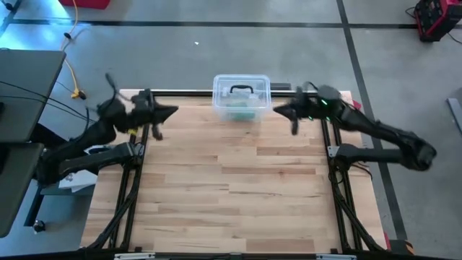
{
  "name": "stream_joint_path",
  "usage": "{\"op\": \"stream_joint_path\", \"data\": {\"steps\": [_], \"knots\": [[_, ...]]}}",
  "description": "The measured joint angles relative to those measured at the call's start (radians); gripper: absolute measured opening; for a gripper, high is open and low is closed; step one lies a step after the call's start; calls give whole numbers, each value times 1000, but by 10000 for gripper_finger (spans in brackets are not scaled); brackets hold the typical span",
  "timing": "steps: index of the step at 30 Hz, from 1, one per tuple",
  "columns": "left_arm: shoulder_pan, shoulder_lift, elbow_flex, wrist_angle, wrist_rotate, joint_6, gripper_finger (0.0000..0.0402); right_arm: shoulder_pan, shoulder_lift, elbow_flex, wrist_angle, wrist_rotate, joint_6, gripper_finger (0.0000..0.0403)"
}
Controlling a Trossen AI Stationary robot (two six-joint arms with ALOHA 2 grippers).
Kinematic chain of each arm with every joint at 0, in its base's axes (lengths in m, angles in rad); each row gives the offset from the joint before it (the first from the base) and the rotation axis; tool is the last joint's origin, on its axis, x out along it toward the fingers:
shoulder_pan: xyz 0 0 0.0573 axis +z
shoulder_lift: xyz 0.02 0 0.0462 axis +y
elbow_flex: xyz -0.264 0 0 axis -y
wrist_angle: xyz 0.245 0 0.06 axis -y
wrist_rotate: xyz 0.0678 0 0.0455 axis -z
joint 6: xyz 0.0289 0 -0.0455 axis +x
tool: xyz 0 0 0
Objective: Roll bandage
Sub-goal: Return to Home Position
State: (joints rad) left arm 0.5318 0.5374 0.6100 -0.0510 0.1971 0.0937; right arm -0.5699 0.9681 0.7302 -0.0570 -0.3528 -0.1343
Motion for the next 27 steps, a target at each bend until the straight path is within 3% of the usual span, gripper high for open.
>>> {"op": "stream_joint_path", "data": {"steps": [6, 9, 12, 20, 27], "knots": [[-32, -269, -271, 114, -67, -144, 1, 2, -331, -332, 277, -85, 166, 0], [-39, -347, -367, 116, -76, -200, 0, 2, -459, -460, 401, -145, 266, 0], [-52, -393, -442, 133, -119, -221, 0, 1, -569, -546, 441, -137, 324, 0], [-110, -408, -576, 248, -154, -196, 0, 2, -709, -722, 474, -117, 370, 0], [-176, -398, -599, 274, -188, -196, 0, 2, -733, -720, 442, -128, 335, 0]]}}
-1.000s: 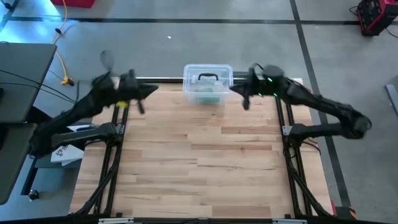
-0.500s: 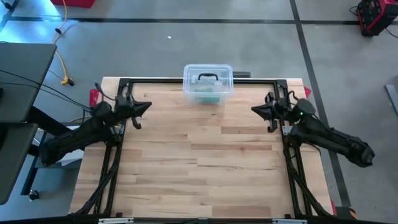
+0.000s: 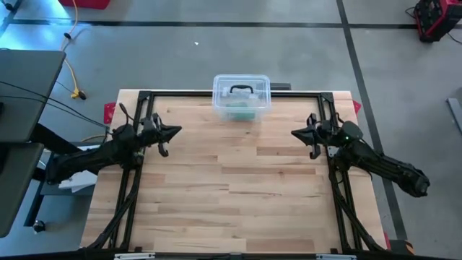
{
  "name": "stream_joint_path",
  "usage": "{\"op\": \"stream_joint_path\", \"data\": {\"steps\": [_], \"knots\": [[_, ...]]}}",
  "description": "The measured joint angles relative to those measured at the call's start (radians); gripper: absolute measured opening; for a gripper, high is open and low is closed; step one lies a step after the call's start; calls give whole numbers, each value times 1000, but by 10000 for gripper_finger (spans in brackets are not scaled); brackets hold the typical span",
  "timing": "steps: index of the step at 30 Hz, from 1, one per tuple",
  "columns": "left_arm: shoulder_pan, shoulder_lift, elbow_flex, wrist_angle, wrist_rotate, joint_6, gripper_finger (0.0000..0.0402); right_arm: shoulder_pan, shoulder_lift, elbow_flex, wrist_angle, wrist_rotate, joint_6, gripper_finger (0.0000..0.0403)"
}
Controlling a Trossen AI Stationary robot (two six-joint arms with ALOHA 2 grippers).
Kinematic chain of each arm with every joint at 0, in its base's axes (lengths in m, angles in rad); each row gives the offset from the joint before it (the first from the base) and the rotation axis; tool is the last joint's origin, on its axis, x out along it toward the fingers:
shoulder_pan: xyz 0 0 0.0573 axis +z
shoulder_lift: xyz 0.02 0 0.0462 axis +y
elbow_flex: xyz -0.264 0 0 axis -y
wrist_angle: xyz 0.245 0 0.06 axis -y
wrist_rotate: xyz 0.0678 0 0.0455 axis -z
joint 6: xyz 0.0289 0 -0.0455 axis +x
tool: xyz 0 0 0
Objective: Roll bandage
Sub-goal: Return to Home Position
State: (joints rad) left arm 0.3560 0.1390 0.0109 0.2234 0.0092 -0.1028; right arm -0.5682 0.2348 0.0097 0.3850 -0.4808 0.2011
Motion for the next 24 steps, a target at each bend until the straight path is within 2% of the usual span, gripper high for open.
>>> {"op": "stream_joint_path", "data": {"steps": [7, 10, 14, 17, 21, 24], "knots": [[-173, 0, 0, -81, -82, 12, 0, 0, 0, 0, -70, -37, -25, 0], [-225, 0, 0, -101, -147, 26, 0, 0, 0, 0, -75, -11, -43, 0], [-270, 0, 0, -94, -251, 26, 0, 23, 0, 0, -96, 211, 1, 0], [-291, 0, 0, -85, -302, 28, 0, 102, 1, 0, -94, 336, -25, 0], [-306, 0, 0, -84, -310, 26, 0, 250, 0, 0, -90, 441, -62, 0], [-310, 0, 0, -85, -309, 27, 0, 354, 0, 0, -111, 580, -106, 0]]}}
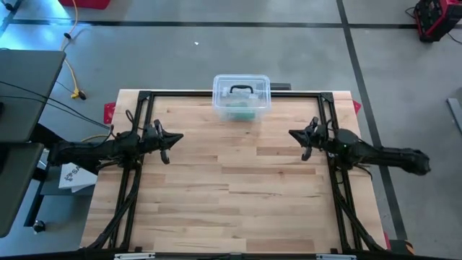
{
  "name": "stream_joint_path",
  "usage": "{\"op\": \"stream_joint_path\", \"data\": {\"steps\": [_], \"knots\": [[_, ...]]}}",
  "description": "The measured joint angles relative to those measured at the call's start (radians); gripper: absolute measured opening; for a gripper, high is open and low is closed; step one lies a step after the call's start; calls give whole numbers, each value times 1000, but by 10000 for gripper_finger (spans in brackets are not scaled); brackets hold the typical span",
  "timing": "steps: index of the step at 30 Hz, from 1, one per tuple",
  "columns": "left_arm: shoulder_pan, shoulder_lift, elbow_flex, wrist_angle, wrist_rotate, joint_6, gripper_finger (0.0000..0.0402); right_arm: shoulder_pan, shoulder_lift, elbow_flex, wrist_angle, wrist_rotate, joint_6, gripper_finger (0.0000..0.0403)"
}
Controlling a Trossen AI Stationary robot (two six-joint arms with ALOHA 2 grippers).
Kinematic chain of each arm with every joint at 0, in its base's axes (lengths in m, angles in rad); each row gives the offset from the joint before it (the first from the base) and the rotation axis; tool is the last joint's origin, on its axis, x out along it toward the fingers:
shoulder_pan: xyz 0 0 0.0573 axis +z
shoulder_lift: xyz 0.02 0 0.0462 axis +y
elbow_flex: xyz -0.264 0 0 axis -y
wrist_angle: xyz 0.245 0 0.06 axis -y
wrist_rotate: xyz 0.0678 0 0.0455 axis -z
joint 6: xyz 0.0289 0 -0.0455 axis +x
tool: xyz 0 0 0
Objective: Roll bandage
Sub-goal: Return to Home Position
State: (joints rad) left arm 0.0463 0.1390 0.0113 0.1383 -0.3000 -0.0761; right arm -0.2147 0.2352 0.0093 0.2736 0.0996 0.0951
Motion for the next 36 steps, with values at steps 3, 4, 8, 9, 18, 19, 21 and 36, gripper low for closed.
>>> {"op": "stream_joint_path", "data": {"steps": [3, 4, 8, 9, 18, 19, 21, 36], "knots": [[0, 0, 0, -8, 0, -16, 0, 86, 0, 0, 3, 83, 1, 0], [0, 0, 0, -11, 0, -32, 0, 119, 0, 0, 6, 79, 9, 0], [0, 0, 1, -60, 23, -68, 0, 252, 0, 0, 6, 149, -14, 0], [0, 0, 1, -87, 37, -65, 0, 276, 0, 0, 6, 201, -37, 0], [-2, 22, 2, -135, 310, -79, 4, 325, 0, 0, -1, 337, -72, 0], [-2, 22, 2, -134, 311, -79, 4, 325, 0, 0, -3, 336, -70, 0], [-2, 22, 2, -134, 311, -79, 4, 325, 0, 0, -5, 334, -70, 0], [-1, 22, 2, -134, 312, -79, 5, 358, -235, 0, -187, 298, -70, 0]]}}
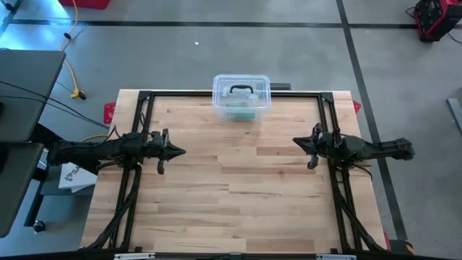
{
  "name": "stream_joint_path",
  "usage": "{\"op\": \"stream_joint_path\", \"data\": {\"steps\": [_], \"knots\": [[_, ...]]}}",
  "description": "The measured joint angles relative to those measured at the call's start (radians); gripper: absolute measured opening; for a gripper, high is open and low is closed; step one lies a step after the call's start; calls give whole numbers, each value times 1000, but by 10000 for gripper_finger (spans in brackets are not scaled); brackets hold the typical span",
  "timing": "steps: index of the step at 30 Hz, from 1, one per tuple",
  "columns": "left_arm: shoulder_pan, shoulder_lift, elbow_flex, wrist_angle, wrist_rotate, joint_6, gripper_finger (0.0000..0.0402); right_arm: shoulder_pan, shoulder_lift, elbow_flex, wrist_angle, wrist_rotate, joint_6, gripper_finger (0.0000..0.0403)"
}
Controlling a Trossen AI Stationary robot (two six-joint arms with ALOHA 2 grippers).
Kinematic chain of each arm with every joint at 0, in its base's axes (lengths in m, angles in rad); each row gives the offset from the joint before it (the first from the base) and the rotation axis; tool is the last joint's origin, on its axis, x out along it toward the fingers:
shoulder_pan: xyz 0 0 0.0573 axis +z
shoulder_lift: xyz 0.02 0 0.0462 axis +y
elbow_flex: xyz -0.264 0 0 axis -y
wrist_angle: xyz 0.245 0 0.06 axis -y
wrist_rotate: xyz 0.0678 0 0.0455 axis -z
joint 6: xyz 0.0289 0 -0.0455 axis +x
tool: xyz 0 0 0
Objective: Roll bandage
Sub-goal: Return to Home Position
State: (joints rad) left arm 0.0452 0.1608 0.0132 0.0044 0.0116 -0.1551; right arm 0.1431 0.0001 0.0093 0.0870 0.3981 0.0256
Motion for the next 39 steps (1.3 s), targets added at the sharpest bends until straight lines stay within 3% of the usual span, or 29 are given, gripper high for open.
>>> {"op": "stream_joint_path", "data": {"steps": [8, 11, 15, 25, 31, 32, 36, 39], "knots": [[0, 2, 0, 1, 1, 1, 5, -46, 0, 0, -22, -29, -13, 0], [0, 5, 0, 1, 1, 1, 5, -46, 0, 0, -24, -52, -117, 0], [0, 6, 0, 1, 0, 1, 5, -29, 0, 0, -35, -164, -264, 0], [0, 7, 0, 0, 0, 0, 5, -45, 13, 0, -31, -163, -26, 0], [0, 8, 0, 0, 0, -2, 5, -45, 13, 0, -33, -163, -30, 0], [2, 7, -1, 10, 10, -73, 5, -45, 13, 0, -33, -164, -30, 0], [22, -32, 5, 268, 108, -666, 5, -45, 13, -1, -33, -170, -33, 0], [21, -36, 0, 387, 108, -923, 5, -45, 16, -1, -33, -174, -33, 0]]}}
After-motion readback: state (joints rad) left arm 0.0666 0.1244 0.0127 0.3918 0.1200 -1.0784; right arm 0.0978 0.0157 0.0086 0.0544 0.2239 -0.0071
